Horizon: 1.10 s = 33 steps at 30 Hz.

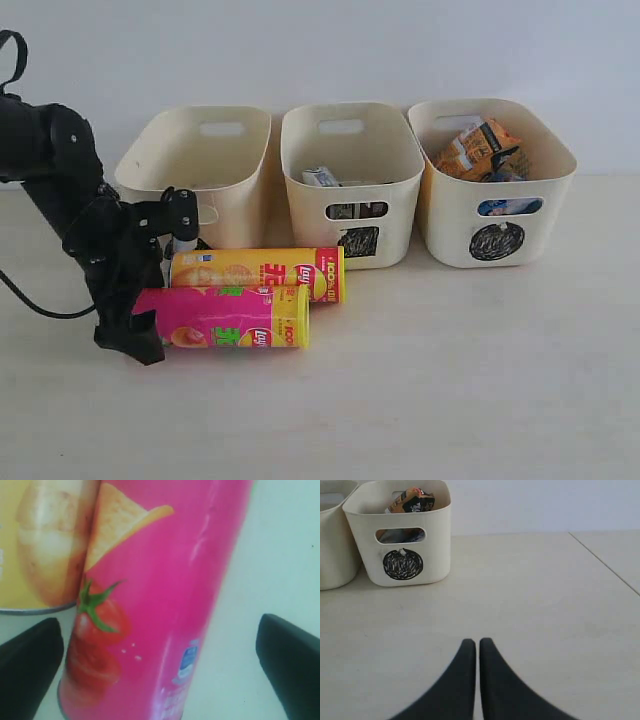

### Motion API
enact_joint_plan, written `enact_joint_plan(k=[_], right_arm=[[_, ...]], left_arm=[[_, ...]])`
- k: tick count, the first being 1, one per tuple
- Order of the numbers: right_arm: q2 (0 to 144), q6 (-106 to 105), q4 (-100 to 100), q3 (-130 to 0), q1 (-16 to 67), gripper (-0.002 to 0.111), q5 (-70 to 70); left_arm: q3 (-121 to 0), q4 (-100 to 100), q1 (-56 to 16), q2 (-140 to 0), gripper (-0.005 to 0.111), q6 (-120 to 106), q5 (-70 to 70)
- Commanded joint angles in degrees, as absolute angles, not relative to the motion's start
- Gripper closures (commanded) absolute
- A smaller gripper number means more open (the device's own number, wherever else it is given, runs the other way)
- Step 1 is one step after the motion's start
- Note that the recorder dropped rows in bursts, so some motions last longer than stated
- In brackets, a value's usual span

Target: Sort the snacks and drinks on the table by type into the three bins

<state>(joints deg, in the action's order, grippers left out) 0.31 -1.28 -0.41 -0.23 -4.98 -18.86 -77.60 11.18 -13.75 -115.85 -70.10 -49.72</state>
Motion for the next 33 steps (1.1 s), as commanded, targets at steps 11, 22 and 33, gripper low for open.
enact_joint_plan(k=[11,22,33], right_arm=[[0.0,-1.19,-0.64,0.0,-5.16,0.108,-18.47],[0.0,-1.19,-0.64,0.0,-5.16,0.108,-18.47],[0.0,-1.19,-0.64,0.0,-5.16,0.108,-18.59]], left_arm=[[-77.96,11.62,-14.07,-117.77,0.048,-71.51,-50.88],[-77.86,11.52,-14.07,-116.94,0.103,-75.15,-60.23],[-77.86,12.44,-14.07,-107.83,0.103,-71.73,-67.71]])
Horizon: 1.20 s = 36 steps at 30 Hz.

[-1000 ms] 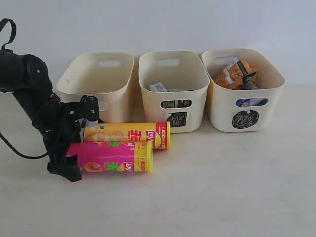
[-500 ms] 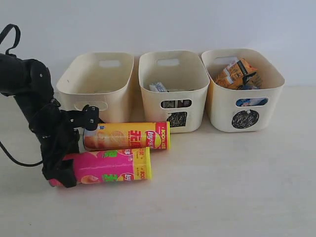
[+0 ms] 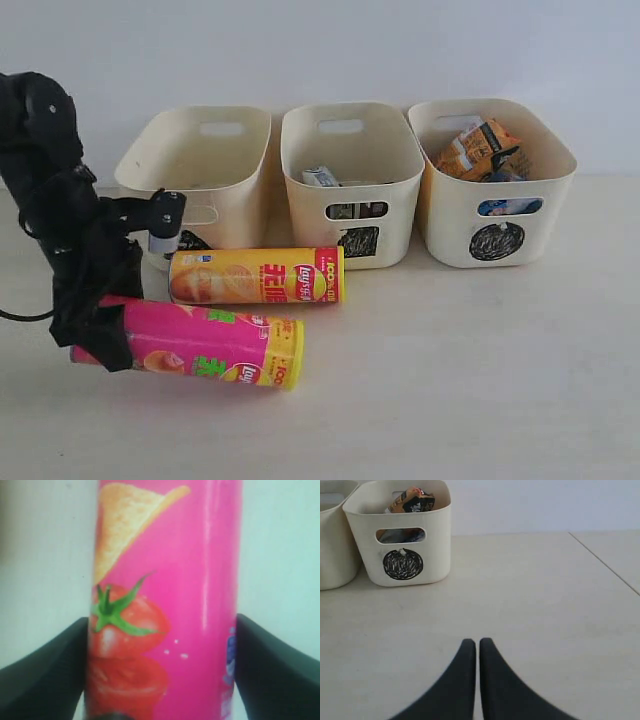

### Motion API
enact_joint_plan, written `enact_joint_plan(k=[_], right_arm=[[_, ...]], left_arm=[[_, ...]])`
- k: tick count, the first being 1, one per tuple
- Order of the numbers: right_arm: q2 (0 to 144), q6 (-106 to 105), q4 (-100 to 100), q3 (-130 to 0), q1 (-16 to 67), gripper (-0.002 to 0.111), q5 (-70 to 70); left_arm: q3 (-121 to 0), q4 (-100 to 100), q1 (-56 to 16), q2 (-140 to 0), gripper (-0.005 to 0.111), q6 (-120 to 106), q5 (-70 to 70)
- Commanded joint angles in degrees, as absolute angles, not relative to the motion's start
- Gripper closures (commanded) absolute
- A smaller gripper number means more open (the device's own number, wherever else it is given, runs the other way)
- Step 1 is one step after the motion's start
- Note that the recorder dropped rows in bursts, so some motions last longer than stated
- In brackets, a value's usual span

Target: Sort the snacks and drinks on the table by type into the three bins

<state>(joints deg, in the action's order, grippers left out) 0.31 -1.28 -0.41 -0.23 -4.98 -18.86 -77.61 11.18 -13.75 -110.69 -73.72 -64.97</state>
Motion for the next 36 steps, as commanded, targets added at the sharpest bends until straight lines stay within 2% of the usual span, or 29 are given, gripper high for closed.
enact_joint_plan(k=[1,15,23,36], right_arm=[[0.0,-1.19,-0.64,0.0,-5.16,0.108,-18.59],[0.0,-1.19,-0.64,0.0,-5.16,0.108,-18.59],[0.0,-1.19,-0.64,0.0,-5.16,0.108,-18.49],[0.0,-1.19,-0.64,0.0,-5.16,0.108,-18.49]], left_arm=[[-77.86,12.95,-14.07,-107.31,0.103,-71.6,-68.17],[-73.64,14.28,-14.07,-104.62,0.103,-71.6,-65.25],[-68.24,8.8,-14.07,-108.46,0.103,-69.86,-60.47],[-67.9,9.6,-14.07,-112.95,0.103,-69.66,-55.32]])
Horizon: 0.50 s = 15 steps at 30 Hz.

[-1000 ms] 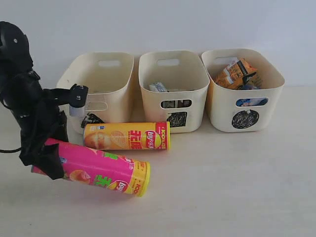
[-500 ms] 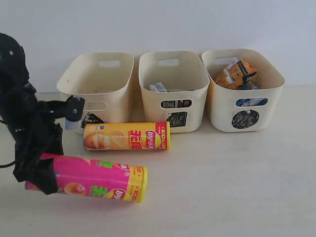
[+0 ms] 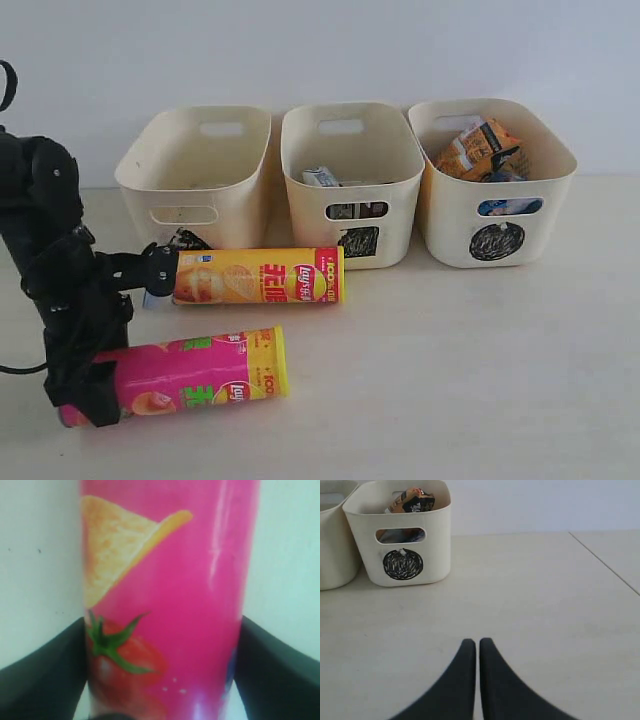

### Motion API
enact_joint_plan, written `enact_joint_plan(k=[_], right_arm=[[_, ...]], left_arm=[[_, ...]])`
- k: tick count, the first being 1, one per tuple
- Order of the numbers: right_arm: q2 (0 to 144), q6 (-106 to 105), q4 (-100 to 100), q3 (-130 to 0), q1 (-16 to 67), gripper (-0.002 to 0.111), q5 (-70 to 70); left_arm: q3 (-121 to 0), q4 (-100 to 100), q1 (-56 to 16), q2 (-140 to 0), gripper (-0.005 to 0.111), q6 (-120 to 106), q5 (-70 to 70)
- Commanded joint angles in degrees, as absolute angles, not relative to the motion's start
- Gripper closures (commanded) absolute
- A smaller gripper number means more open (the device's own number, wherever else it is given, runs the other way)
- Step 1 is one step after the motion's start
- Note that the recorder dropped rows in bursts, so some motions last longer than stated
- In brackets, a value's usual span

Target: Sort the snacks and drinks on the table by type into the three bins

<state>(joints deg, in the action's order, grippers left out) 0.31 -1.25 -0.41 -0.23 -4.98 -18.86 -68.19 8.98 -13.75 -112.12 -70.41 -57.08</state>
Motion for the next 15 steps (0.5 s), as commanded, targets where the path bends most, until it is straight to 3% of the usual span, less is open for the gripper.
enact_joint_plan(k=[1,5,7,15], right_arm=[[0.0,-1.19,-0.64,0.0,-5.16,0.108,-18.49],[0.0,-1.19,-0.64,0.0,-5.16,0.108,-18.49],[0.0,-1.19,-0.64,0.0,-5.16,0.108,-18.49],[0.0,-1.19,-0.64,0.0,-5.16,0.108,-18.49]], left_arm=[[-67.9,9.6,-14.07,-113.12,0.103,-69.66,-54.83],[-67.9,9.6,-14.07,-113.88,0.102,-69.66,-54.44],[-67.9,9.6,-14.07,-114.01,0.095,-69.66,-54.28],[-67.9,14.09,-14.07,-114.01,0.046,-69.66,-51.61]])
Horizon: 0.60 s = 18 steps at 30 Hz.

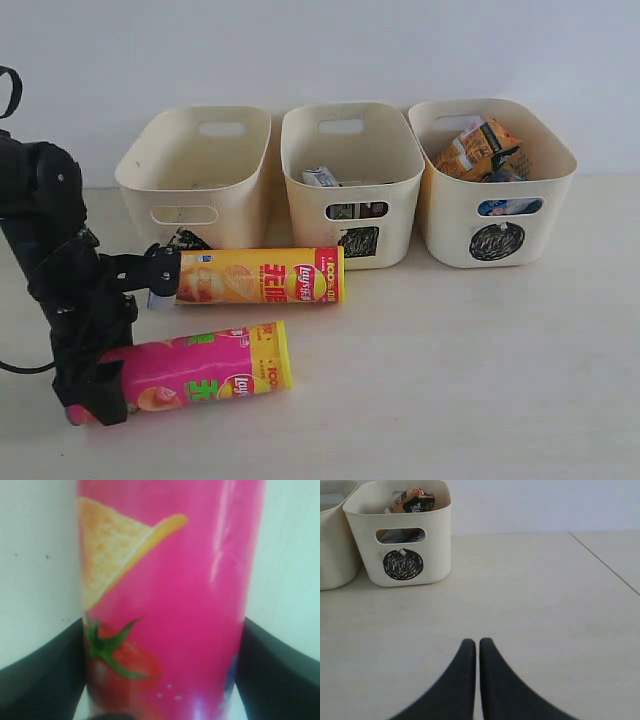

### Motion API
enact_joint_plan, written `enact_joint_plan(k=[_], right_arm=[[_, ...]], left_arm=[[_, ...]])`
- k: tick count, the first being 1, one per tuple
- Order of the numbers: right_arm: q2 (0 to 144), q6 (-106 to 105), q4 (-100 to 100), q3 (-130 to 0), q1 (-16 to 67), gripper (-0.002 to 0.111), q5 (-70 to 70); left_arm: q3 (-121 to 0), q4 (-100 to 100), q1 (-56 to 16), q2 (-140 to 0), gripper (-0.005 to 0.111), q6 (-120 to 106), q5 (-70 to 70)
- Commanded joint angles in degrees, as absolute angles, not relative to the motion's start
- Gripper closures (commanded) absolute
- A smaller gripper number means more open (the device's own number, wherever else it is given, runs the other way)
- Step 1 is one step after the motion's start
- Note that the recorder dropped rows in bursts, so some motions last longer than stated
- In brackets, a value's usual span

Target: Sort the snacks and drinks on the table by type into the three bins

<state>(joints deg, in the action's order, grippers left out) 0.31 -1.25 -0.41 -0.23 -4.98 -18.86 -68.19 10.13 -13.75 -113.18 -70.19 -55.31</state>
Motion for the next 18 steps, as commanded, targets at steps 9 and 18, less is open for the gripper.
enact_joint_plan(k=[9,18], right_arm=[[0.0,-1.19,-0.64,0.0,-5.16,0.108,-17.82],[0.0,-1.19,-0.64,0.0,-5.16,0.108,-17.82]], left_arm=[[-67.9,21.79,-14.07,-114.01,0.025,-70.53,-44.81],[-67.9,29.73,-14.07,-114.56,0.025,-75.17,-43.37]])
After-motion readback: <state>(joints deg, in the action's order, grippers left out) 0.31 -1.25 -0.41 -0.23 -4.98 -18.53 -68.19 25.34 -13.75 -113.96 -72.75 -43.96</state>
